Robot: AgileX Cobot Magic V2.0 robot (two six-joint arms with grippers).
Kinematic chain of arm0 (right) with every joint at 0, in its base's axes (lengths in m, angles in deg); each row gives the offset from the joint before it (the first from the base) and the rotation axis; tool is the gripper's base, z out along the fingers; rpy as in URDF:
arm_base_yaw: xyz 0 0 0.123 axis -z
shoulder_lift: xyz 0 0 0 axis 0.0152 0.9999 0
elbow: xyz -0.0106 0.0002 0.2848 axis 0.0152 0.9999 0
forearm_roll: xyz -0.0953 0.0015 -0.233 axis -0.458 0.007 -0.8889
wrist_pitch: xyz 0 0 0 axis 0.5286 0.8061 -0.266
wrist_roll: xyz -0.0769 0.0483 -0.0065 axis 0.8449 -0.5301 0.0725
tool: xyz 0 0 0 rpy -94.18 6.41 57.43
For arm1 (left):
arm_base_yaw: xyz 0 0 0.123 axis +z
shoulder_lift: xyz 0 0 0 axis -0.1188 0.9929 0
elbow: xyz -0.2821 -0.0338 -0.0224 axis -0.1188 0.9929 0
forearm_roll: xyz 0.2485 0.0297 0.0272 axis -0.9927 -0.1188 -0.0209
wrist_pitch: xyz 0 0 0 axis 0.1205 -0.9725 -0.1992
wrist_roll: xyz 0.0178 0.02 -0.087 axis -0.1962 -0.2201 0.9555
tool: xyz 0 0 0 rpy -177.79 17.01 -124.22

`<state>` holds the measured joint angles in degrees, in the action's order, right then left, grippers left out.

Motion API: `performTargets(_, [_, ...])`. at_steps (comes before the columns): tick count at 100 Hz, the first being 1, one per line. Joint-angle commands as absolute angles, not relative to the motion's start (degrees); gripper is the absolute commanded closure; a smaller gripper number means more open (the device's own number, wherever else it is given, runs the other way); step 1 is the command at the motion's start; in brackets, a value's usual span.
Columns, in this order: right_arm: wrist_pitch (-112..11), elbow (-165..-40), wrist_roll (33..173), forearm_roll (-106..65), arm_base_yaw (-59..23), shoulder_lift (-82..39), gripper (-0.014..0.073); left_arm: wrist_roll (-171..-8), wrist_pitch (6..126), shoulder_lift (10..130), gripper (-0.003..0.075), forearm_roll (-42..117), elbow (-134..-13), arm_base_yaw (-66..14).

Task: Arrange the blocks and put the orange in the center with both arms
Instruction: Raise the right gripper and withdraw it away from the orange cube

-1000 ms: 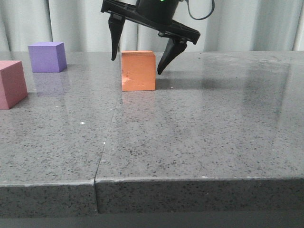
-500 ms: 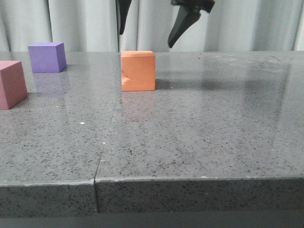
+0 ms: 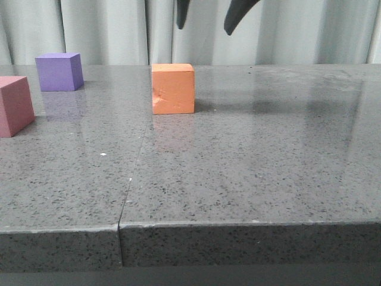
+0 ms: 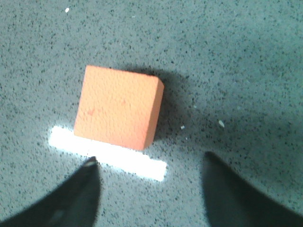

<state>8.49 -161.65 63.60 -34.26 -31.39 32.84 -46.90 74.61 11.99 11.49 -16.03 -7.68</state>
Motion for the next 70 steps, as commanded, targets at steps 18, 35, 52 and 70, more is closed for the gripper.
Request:
performTargets(18, [10.8,-156.5,64.7,-34.4,-31.2,24.7,0.0604,-46.7,79.2,10.3,0.0741,12.0,-13.7,-8.2])
performTargets(35, [7.0,-150.2,64.7,-34.6,-31.2,20.7,0.0662,-46.7,79.2,10.3,0.0741,12.0,-13.7,-8.2])
performTargets(52, [1.8,-141.0,64.7,-34.6,-31.2,14.9,0.0662,-46.7,79.2,10.3,0.0741,12.0,-13.7,-8.2])
performTargets(70, [-7.0,-128.5,64.7,-34.8,-31.2,7.1,0.0662,-46.7,79.2,10.3,0.0741,12.0,-13.7,-8.2])
